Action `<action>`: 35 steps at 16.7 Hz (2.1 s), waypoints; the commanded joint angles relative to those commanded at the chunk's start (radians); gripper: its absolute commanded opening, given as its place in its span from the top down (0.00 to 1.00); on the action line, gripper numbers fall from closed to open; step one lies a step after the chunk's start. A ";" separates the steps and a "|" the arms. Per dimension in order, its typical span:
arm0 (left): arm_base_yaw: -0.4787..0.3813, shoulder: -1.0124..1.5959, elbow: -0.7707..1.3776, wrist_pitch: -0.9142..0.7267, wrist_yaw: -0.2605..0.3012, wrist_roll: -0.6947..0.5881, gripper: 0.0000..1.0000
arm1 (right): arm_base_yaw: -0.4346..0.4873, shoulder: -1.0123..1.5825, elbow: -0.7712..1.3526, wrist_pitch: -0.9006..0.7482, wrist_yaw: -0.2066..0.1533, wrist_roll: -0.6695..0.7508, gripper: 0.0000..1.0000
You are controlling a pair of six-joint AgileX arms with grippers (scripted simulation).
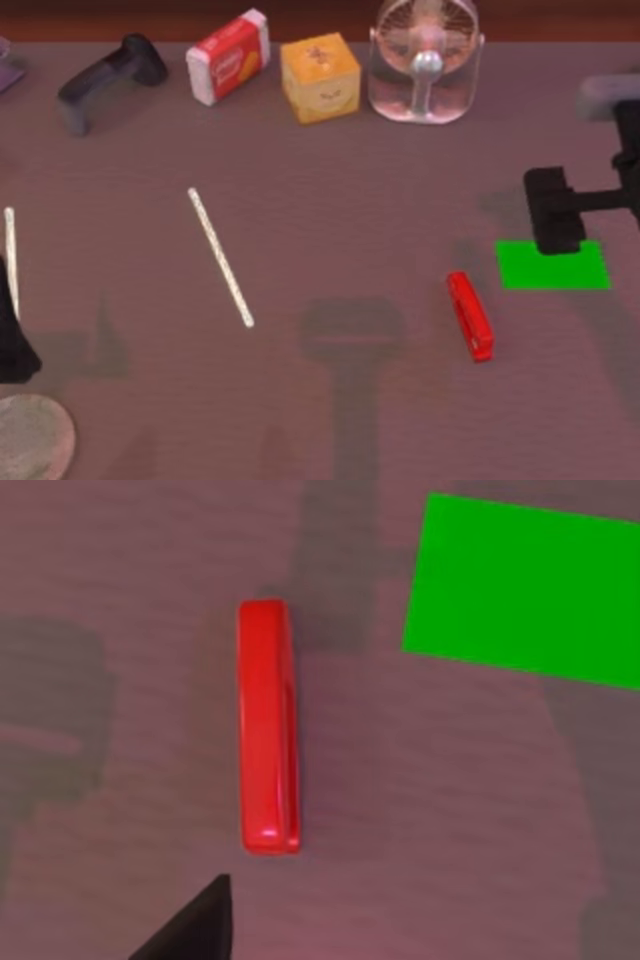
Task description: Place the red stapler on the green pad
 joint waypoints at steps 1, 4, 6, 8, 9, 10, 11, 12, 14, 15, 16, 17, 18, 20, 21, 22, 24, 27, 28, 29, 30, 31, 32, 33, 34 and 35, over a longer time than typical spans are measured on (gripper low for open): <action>0.000 0.000 0.000 0.000 0.000 0.000 0.00 | 0.023 0.085 0.070 -0.054 0.000 0.013 0.00; 0.000 0.000 0.000 0.000 0.000 0.000 0.00 | 0.082 0.310 0.261 -0.192 -0.002 0.050 0.00; 0.000 0.000 0.000 0.000 0.000 0.000 0.00 | 0.112 0.431 0.364 -0.261 -0.002 0.069 0.00; 0.000 0.000 0.000 0.000 0.000 0.000 0.00 | 0.134 0.517 0.439 -0.309 -0.003 0.083 0.00; 0.000 0.000 0.000 0.000 0.000 0.000 0.00 | 0.142 0.543 0.464 -0.326 -0.003 0.087 0.00; 0.000 0.000 0.000 0.000 0.000 0.000 0.00 | 0.147 0.560 0.482 -0.336 -0.003 0.090 0.00; 0.000 0.000 0.000 0.000 0.000 0.000 0.00 | 0.149 0.567 0.490 -0.340 -0.003 0.092 0.00; 0.000 0.000 0.000 0.000 0.000 0.000 0.00 | 0.149 0.567 0.490 -0.340 -0.003 0.092 0.00; 0.000 0.000 0.000 0.000 0.000 0.000 0.00 | 0.149 0.567 0.490 -0.340 -0.003 0.092 0.00; 0.000 0.000 0.000 0.000 0.000 0.000 0.00 | 0.144 0.564 0.487 -0.338 -0.003 0.091 0.00; 0.000 0.000 0.000 0.000 0.000 0.000 0.00 | 0.144 0.565 0.484 -0.335 -0.003 0.090 0.00; 0.000 0.000 0.000 0.000 0.000 0.000 0.00 | 0.145 0.570 0.473 -0.323 -0.003 0.090 0.00; 0.000 0.000 0.000 0.000 0.000 0.000 0.00 | 0.146 0.577 0.455 -0.299 -0.003 0.090 0.00; 0.000 0.000 0.000 0.000 0.000 0.000 0.00 | 0.148 0.602 0.405 -0.221 -0.003 0.091 0.00; 0.000 0.000 0.000 0.000 0.000 0.000 0.00 | 0.149 0.618 0.375 -0.171 -0.003 0.092 0.00; 0.000 0.000 0.000 0.000 0.000 0.000 0.00 | 0.149 0.634 0.344 -0.119 -0.003 0.093 0.00; 0.000 0.000 0.000 0.000 0.000 0.000 0.00 | 0.151 0.663 0.288 -0.034 -0.002 0.095 0.00; 0.000 0.000 0.000 0.000 0.000 0.000 0.00 | 0.153 0.685 0.251 0.017 -0.002 0.097 0.00; 0.000 0.000 0.000 0.000 0.000 0.000 0.00 | 0.153 0.685 0.251 0.017 -0.002 0.097 0.00; 0.000 0.000 0.000 0.000 0.000 0.000 0.00 | 0.153 0.685 0.251 0.017 -0.002 0.097 0.00; 0.000 0.000 0.000 0.000 0.000 0.000 0.00 | 0.153 0.685 0.251 0.017 -0.002 0.097 0.00; 0.000 0.000 0.000 0.000 0.000 0.000 0.00 | 0.153 0.685 0.251 0.017 -0.002 0.097 0.08; 0.000 0.000 0.000 0.000 0.000 0.000 0.00 | 0.153 0.685 0.251 0.017 -0.002 0.097 0.15; 0.000 0.000 0.000 0.000 0.000 0.000 0.00 | 0.153 0.685 0.251 0.017 -0.002 0.097 0.23; 0.000 0.000 0.000 0.000 0.000 0.000 0.00 | 0.153 0.685 0.251 0.017 -0.002 0.097 0.30; 0.000 0.000 0.000 0.000 0.000 0.000 0.00 | 0.153 0.685 0.251 0.017 -0.002 0.097 0.38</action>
